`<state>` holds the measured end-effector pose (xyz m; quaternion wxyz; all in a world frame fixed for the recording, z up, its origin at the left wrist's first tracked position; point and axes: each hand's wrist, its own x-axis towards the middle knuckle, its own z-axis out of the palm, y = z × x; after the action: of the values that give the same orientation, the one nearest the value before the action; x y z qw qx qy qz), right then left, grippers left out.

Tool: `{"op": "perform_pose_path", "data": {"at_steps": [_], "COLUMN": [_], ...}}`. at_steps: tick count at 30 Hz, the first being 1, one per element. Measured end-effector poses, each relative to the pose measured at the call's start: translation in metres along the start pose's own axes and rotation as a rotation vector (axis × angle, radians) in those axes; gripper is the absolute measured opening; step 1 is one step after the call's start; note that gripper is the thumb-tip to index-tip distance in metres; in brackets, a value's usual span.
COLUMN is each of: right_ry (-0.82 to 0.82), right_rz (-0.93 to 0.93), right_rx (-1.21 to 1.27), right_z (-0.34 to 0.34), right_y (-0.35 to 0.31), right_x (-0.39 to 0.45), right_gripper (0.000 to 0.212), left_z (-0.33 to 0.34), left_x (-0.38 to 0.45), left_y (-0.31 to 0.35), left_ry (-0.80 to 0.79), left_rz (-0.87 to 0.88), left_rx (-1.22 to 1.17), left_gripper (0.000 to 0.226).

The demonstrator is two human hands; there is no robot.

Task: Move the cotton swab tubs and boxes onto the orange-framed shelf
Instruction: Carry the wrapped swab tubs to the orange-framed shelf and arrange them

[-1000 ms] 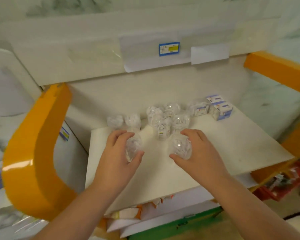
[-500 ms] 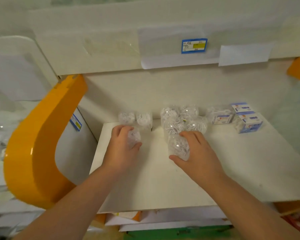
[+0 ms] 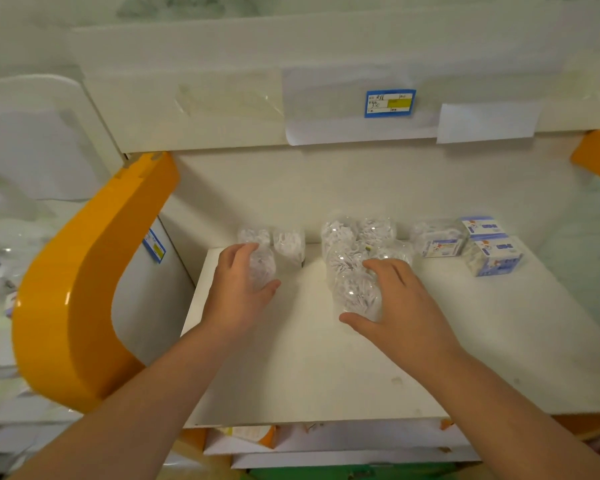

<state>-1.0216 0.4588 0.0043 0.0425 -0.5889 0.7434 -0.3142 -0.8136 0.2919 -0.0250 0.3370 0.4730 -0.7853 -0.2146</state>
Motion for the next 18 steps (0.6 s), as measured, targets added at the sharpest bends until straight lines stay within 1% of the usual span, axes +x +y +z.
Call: {"op": "perform_pose_path", "data": {"at_steps": [3, 7, 13, 15, 18], "right_ry": [0.018, 0.065, 0.111, 0.110, 0.090], "right_rz": [-0.038, -0.093, -0.191, -0.229, -0.267], "right_rx": [0.012, 0.061, 0.125, 0.141, 0.179], "right_z": [-0.011, -0.022, -0.023, -0.020, -0.011], "right_y": [-0.006, -0.019, -0.048, -0.060, -0.081], "right_x": [0.000, 0.002, 0.002, 0.003, 0.005], "right_gripper": [0.076, 0.070, 0.062, 0.061, 0.058], "left_z": [-0.009, -0.024, -0.065, -0.080, -0.104], "left_x": [-0.008, -0.022, -0.053, -0.063, -0.081], "left_y": [0.007, 0.020, 0.050, 0.060, 0.073], "left_ry": [0.000, 0.046, 0.087, 0.108, 0.099], "left_rz": [-0.010, 0.012, 0.051, 0.083, 0.087], "left_rx": [0.046, 0.124, 0.262, 0.298, 0.328], "left_gripper": [0.075, 0.078, 0.074, 0.072, 0.067]}}
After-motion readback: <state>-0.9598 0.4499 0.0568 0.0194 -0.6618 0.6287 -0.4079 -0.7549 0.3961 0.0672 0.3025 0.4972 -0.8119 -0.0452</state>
